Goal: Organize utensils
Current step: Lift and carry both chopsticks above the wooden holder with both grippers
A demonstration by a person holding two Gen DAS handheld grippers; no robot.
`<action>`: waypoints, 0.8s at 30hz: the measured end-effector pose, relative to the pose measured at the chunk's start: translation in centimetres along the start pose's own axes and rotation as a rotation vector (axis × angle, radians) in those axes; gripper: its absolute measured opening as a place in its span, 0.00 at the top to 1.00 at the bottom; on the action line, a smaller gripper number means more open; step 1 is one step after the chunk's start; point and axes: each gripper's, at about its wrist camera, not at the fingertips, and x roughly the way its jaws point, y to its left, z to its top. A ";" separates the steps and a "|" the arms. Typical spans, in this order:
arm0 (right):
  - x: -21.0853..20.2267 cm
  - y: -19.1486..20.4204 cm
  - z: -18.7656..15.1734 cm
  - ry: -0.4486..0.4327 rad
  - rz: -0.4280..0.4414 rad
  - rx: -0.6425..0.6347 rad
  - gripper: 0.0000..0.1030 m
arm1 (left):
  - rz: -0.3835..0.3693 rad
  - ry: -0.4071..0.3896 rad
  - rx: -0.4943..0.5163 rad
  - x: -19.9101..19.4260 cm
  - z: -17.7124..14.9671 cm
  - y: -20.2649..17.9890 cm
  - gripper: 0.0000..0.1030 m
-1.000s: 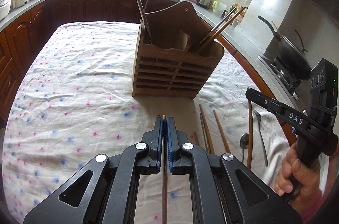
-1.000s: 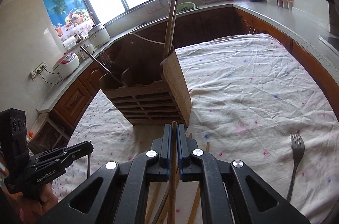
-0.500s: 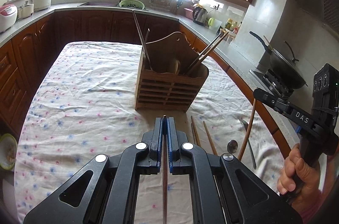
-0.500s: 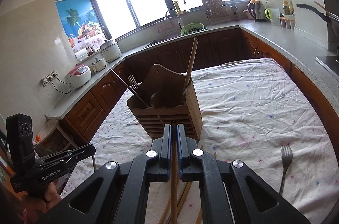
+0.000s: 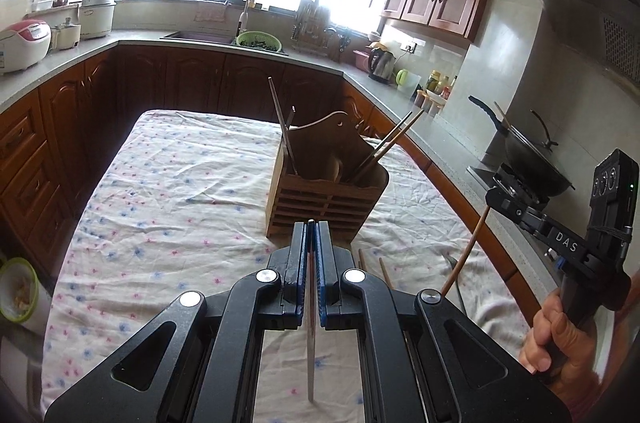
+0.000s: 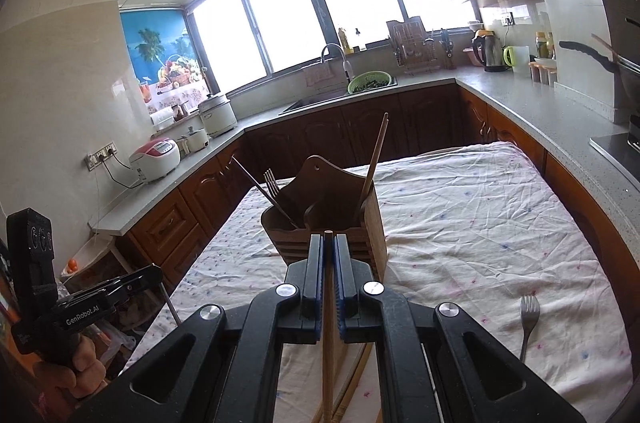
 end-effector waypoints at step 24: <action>-1.1 0.3 3.2 -0.122 -0.002 -0.008 0.96 | -0.010 -0.144 -0.026 -2.2 4.6 0.0 0.97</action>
